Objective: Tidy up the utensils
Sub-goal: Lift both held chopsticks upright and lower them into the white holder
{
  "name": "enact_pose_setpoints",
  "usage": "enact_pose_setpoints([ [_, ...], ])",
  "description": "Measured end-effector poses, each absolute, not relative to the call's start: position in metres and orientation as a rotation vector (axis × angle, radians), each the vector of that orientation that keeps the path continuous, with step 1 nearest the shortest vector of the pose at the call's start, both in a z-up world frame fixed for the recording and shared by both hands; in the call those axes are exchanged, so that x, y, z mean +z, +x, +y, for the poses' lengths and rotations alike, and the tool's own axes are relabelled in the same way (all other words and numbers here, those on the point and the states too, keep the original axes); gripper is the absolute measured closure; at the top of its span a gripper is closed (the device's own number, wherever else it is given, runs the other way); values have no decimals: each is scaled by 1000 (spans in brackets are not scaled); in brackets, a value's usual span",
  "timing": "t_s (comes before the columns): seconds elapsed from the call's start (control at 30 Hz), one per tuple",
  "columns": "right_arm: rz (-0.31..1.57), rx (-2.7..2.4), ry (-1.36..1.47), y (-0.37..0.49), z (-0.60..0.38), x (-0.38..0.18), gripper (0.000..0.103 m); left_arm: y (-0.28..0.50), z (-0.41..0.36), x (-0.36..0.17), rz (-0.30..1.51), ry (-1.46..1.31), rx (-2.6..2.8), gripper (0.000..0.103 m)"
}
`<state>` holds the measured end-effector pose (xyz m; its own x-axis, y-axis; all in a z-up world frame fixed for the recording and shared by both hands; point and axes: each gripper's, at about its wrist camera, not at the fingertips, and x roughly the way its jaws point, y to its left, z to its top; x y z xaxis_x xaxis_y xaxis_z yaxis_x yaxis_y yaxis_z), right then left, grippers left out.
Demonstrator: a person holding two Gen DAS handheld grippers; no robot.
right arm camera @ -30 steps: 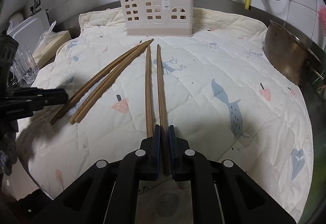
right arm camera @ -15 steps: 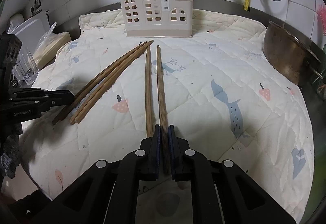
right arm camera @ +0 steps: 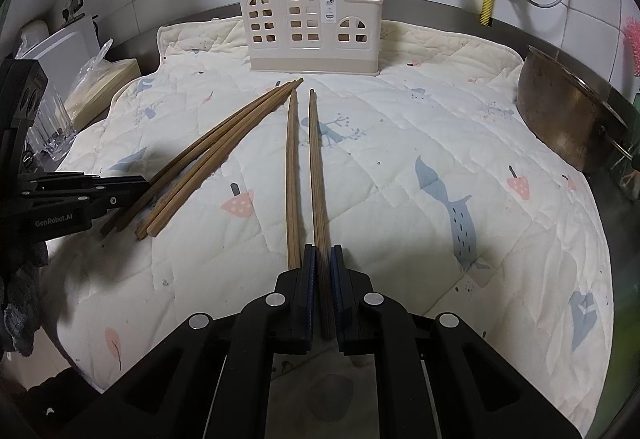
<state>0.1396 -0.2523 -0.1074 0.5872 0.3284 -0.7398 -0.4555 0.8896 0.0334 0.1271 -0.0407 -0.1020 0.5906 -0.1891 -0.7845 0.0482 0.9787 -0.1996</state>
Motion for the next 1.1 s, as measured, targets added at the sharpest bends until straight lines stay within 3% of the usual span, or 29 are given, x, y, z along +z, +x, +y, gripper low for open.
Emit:
enact_pose_setpoints([
  [0.37, 790, 452, -167, 135, -252, -97, 96, 122, -33, -83, 892, -173, -179, 97],
  [0.8, 563, 455, -153, 135, -246, -4, 96, 119, -17, -5, 699, -135, -211, 97],
  [1.1, 543, 491, -163, 177, -228, 46, 96, 141, -10, 23, 663, -106, -241, 98],
])
